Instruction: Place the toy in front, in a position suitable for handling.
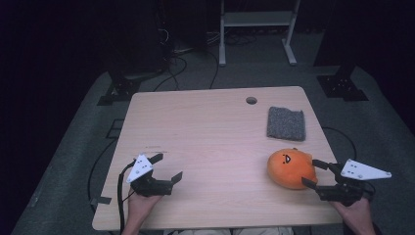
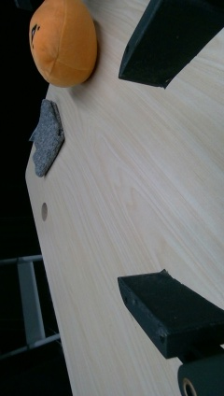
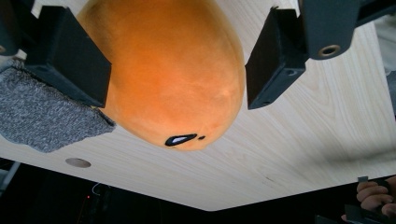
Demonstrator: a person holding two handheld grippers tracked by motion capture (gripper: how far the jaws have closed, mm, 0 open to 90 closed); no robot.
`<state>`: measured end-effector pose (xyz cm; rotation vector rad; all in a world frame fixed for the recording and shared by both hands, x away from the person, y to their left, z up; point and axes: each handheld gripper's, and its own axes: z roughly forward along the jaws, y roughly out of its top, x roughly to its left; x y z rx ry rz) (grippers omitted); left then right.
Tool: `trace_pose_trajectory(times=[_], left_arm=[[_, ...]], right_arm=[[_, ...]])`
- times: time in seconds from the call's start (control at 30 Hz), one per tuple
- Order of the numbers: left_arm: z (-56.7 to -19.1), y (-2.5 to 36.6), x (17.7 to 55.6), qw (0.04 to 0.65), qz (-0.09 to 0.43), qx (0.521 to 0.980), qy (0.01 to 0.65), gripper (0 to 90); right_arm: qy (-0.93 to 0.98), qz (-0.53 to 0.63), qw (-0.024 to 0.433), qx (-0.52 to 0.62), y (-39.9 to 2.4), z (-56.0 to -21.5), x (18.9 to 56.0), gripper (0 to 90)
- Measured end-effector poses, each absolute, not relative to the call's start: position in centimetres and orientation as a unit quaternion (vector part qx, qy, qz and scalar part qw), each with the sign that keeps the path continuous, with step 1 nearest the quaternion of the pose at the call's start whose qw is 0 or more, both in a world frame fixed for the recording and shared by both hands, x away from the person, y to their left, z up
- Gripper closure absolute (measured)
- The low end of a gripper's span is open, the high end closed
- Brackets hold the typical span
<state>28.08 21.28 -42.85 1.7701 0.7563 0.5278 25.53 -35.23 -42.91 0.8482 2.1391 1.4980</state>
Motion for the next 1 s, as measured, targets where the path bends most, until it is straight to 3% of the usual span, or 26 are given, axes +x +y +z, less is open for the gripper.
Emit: trace_pose_trajectory(times=[0.7,0.9,1.0], left_arm=[[-42.9,21.8,27.9,0.546,0.222,0.741,0.321,2.7],[-42.9,21.8,27.8,0.545,0.222,0.741,0.323,2.7],[-43.0,21.7,27.8,0.543,0.221,0.743,0.322,2.7]], right_arm=[[0.790,0.493,0.206,0.301,-33.8,-43.7,28.5,19.8],[0.791,0.493,0.189,0.308,-33.6,-43.9,29.5,25.5],[0.799,0.487,0.186,0.299,-33.2,-44.0,29.7,34.2]])
